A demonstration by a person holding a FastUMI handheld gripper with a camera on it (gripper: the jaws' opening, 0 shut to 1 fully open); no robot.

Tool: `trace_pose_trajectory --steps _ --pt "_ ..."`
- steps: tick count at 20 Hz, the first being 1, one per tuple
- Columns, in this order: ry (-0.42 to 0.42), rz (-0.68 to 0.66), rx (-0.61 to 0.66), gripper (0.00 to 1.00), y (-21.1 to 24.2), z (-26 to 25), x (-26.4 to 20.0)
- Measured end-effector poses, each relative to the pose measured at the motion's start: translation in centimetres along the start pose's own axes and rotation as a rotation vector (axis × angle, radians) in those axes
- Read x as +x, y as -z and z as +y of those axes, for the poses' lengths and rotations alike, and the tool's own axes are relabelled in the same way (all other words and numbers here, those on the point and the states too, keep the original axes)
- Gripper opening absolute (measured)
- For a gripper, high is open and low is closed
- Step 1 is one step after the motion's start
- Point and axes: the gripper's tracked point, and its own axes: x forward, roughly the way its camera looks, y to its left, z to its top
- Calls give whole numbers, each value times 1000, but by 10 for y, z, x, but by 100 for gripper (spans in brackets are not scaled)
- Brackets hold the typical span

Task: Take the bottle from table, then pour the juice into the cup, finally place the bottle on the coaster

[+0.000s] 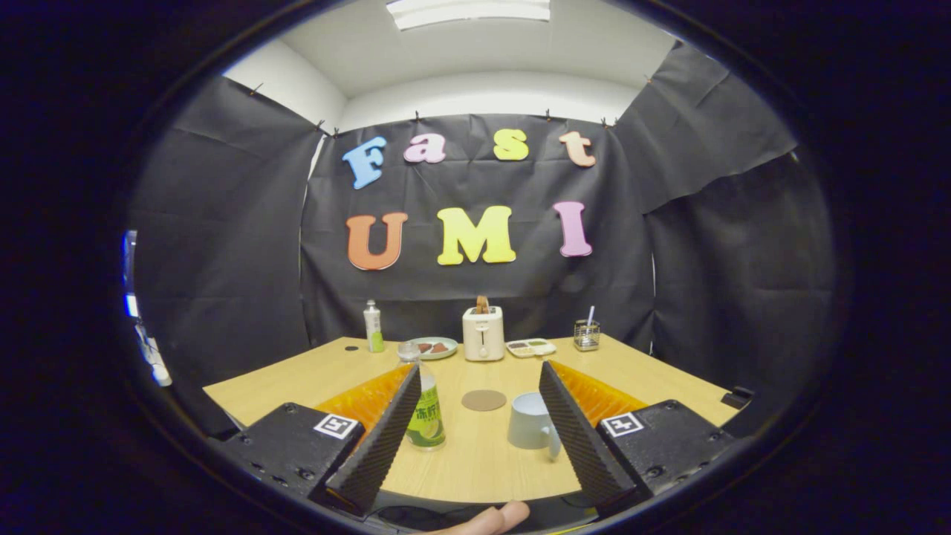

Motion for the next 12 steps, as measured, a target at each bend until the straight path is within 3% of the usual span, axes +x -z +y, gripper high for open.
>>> trace_pose_trajectory --steps 12 --pt "-45 30 -12 100 37 37 58"
